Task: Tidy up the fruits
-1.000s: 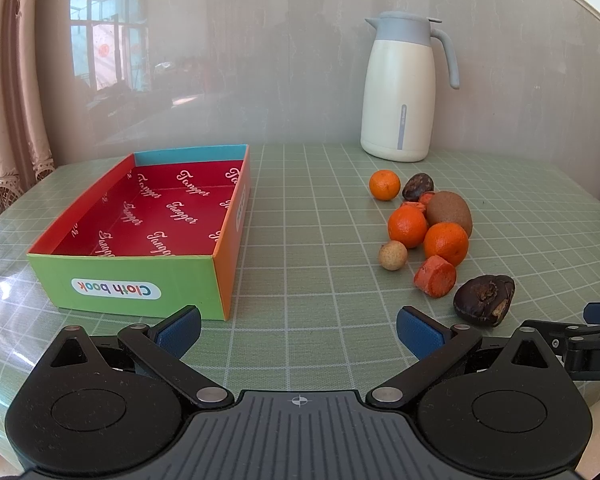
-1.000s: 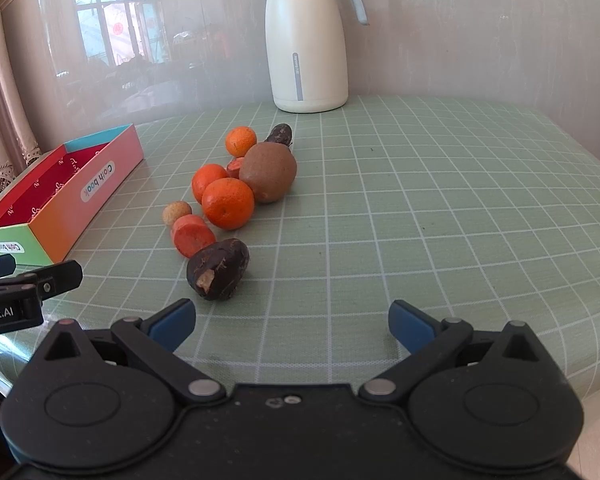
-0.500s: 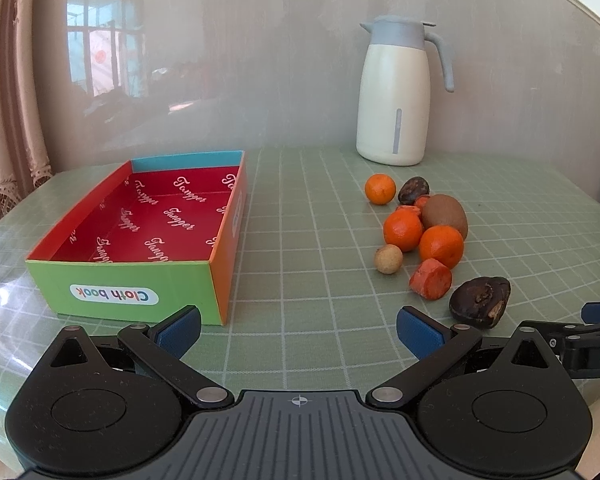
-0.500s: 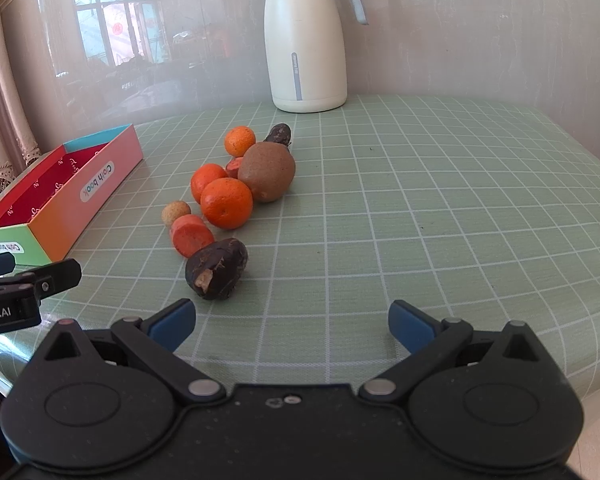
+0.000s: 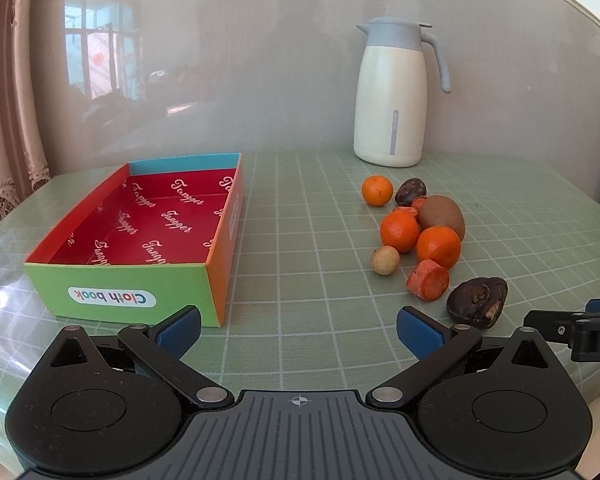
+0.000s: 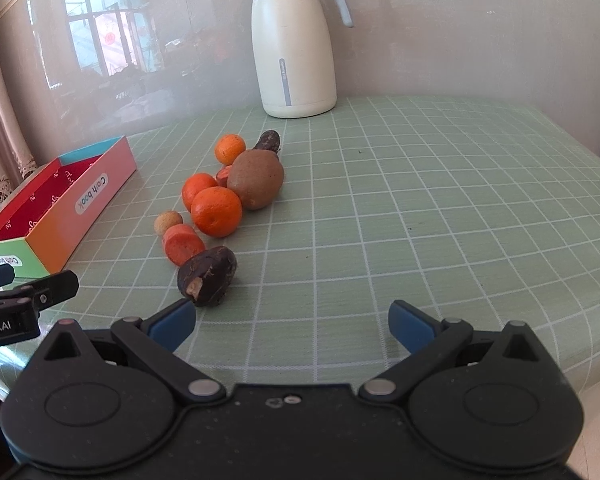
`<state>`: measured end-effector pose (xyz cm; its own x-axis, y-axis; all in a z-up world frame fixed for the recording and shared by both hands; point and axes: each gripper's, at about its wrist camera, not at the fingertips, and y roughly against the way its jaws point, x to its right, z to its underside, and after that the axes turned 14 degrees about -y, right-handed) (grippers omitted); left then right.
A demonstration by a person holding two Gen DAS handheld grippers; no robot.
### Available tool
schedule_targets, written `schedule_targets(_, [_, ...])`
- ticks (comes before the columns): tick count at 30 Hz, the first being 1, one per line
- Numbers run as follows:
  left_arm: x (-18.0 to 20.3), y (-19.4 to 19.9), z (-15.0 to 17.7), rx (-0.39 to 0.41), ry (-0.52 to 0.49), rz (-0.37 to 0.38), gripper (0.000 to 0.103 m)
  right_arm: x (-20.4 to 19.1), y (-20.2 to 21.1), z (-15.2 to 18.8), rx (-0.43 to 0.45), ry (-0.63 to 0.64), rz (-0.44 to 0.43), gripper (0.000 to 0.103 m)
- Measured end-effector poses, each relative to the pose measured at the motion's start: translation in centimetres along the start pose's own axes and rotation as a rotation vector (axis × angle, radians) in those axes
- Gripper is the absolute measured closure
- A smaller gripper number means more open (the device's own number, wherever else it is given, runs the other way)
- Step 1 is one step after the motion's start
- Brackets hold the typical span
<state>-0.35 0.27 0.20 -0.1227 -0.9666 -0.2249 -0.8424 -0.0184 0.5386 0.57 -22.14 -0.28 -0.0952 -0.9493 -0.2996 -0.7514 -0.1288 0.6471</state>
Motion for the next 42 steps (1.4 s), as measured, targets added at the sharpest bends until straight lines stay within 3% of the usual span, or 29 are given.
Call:
schedule_targets(12, [1.3,0.3,-0.3,0.026,-0.048,0.067,0.0,1.4,1.1,-0.8,0.063,-0.069,0.014,0.0])
schedule_targets(23, [6.3,0.1,-1.3,0.065,-0.239,0.125,0.0,4.9,4.0,-2.2,0.221,-0.233,0.085,0.0])
schedule_targets(29, [8.6,-0.6,-1.9,0.072,-0.262,0.155,0.0,6.4,4.3,-2.4,0.226,-0.274,0.113,0.0])
schedule_targets(42, [12.2,-2.6,-2.8,0.074,-0.248,0.228,0.001,9.2,5.5,-2.3,0.296,-0.314,0.282,0.0])
